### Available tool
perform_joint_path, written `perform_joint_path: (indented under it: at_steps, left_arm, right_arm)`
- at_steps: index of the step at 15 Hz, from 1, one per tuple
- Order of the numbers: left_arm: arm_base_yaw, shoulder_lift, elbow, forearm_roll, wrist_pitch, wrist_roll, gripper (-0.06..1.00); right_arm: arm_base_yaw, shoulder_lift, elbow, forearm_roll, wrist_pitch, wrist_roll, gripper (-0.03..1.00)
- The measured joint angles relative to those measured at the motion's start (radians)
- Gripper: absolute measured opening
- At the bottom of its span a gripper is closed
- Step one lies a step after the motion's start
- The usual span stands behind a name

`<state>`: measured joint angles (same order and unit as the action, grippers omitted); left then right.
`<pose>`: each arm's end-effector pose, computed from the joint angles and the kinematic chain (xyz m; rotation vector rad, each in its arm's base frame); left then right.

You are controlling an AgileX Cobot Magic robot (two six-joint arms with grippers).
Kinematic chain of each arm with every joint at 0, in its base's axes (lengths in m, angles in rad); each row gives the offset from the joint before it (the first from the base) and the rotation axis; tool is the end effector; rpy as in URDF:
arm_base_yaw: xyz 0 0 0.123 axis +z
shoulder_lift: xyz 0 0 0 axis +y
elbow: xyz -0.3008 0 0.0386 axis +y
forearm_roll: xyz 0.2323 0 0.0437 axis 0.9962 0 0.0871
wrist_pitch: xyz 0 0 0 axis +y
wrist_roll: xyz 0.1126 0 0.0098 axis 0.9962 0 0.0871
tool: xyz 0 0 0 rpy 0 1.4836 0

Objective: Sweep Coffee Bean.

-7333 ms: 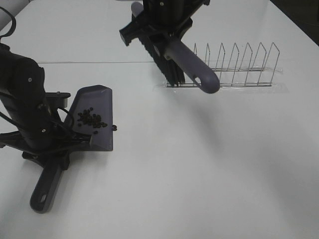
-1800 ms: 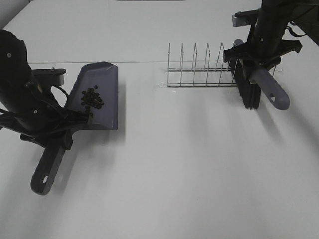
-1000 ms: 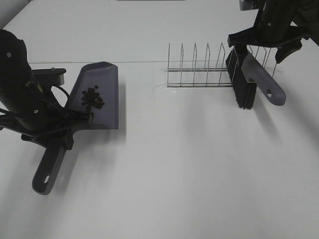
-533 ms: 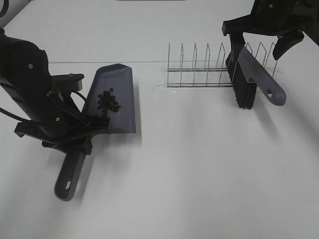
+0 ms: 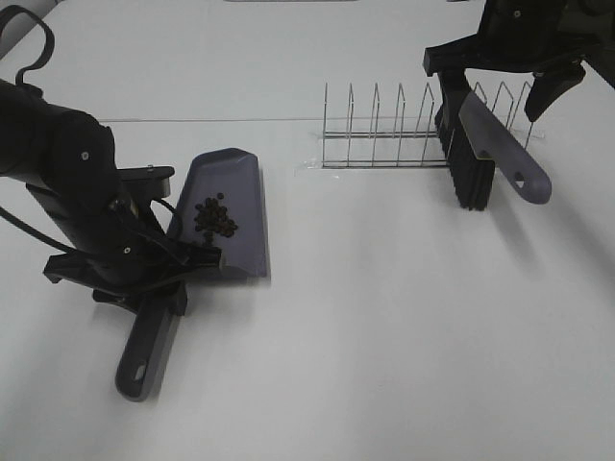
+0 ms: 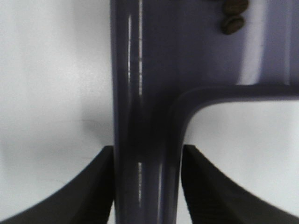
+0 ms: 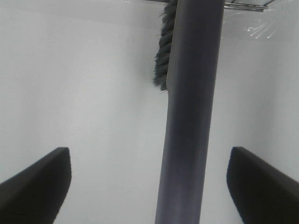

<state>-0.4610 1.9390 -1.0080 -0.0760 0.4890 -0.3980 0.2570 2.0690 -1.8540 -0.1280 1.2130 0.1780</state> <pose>0.3070 -0.1570 0.1197 0.0002 2.9365 -0.2045 0.4287 0.0987 0.2527 -0.1588 2.8843 -0.1046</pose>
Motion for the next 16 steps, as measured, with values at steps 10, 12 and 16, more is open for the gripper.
perform_joint_path:
  at_steps: [10,12,16]
  left_arm:
    - [0.000,-0.276,0.000,0.097,0.159,0.004,0.70]
    - [0.000,-0.453,0.000,0.131,0.318,0.004,0.70]
    - [0.000,-0.710,0.016,0.192,0.574,-0.004,0.70]
  right_arm:
    - [0.000,-0.174,0.033,-0.012,0.002,0.003,0.86]
    - [0.000,-0.279,0.160,0.001,0.002,-0.005,0.85]
    - [0.000,-0.498,0.450,0.003,0.002,-0.016,0.85]
